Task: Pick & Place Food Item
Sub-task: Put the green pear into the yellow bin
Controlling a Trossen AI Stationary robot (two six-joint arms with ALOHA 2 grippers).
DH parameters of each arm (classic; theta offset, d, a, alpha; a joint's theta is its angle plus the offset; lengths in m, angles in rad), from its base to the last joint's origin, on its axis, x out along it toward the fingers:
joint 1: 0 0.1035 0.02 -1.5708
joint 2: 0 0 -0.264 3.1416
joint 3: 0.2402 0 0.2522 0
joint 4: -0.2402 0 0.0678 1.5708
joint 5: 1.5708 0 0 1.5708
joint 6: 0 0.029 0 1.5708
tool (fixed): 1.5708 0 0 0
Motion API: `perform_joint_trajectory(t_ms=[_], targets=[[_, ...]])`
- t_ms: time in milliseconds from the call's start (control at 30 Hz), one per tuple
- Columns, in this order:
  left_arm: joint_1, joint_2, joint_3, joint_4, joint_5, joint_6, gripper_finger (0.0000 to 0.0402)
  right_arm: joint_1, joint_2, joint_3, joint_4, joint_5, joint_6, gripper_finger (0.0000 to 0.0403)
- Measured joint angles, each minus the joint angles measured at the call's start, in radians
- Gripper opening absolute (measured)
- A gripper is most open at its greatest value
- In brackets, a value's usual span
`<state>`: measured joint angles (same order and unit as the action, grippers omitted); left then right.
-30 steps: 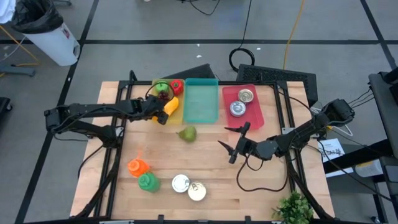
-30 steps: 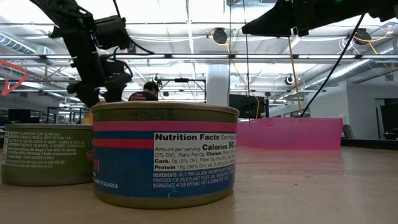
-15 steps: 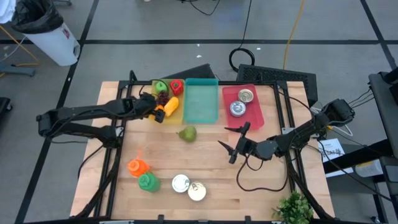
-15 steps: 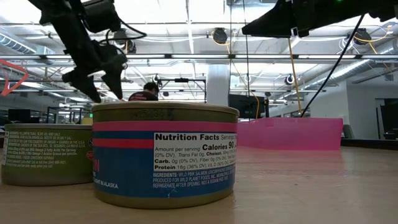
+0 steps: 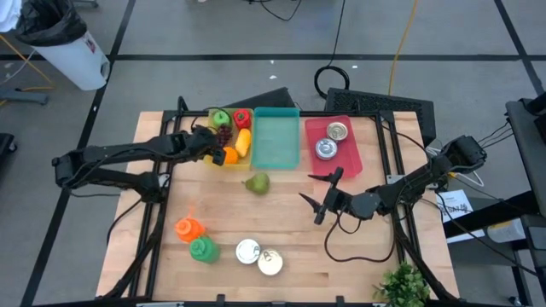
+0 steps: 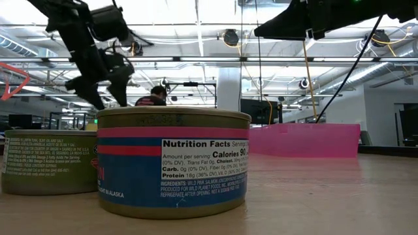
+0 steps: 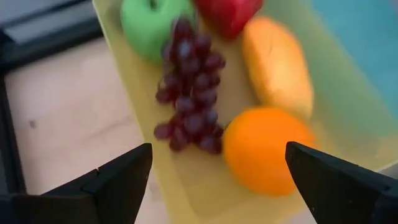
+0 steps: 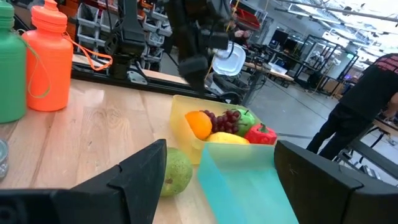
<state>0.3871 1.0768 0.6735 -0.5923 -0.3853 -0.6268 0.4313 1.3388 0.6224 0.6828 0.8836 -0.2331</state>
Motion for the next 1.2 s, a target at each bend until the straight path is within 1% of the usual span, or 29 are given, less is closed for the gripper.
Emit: perform_joint_trajectory(t_ms=[100,133,233,333,433,567,633,733,800,867,1000,1133,1200], targets=[[-0.019,-0.05,0.0,0.043,-0.011,0.038,0.037,-0.004,0.0,0.0,-0.015,-0.02,0.032,0.0279],[-0.03,-0.065,0.001,0.072,-0.014,0.056,0.037,-0.012,0.0,0.0,-0.022,-0.053,0.055,0.0279],[-0.077,-0.11,0.001,0.162,-0.028,0.127,0.0374,-0.056,0.004,0.0,-0.032,-0.194,0.171,0.0279],[-0.134,-0.133,0.002,0.276,-0.036,0.205,0.0379,-0.109,0.051,0.001,-0.026,-0.31,0.269,0.0279],[-0.193,-0.139,0.002,0.393,-0.035,0.288,0.0383,-0.145,0.122,0.01,-0.025,-0.345,0.293,0.0279],[-0.239,-0.136,0.002,0.479,-0.024,0.329,0.0385,-0.171,0.252,0.064,-0.025,-0.366,0.26,0.0281],[-0.245,-0.135,0.002,0.49,-0.015,0.335,0.0383,-0.184,0.31,0.131,-0.073,-0.401,0.242,0.0289],[-0.247,-0.134,0.002,0.489,-0.012,0.334,0.0377,-0.215,0.378,0.274,-0.313,-0.472,0.267,0.0309],[-0.247,-0.134,0.002,0.488,-0.012,0.333,0.0374,-0.246,0.432,0.384,-0.464,-0.474,0.288,0.0325],[-0.247,-0.134,0.002,0.48,-0.006,0.333,0.0371,-0.276,0.479,0.467,-0.54,-0.468,0.262,0.034],[-0.247,-0.134,0.002,0.45,0.0,0.331,0.0372,-0.32,0.555,0.557,-0.528,-0.476,0.168,0.036],[-0.247,-0.134,0.002,0.415,0.001,0.321,0.038,-0.352,0.582,0.598,-0.534,-0.572,0.16,0.0368],[-0.247,-0.134,0.001,0.406,0.001,0.316,0.0384,-0.362,0.591,0.604,-0.478,-0.597,0.149,0.0369]])
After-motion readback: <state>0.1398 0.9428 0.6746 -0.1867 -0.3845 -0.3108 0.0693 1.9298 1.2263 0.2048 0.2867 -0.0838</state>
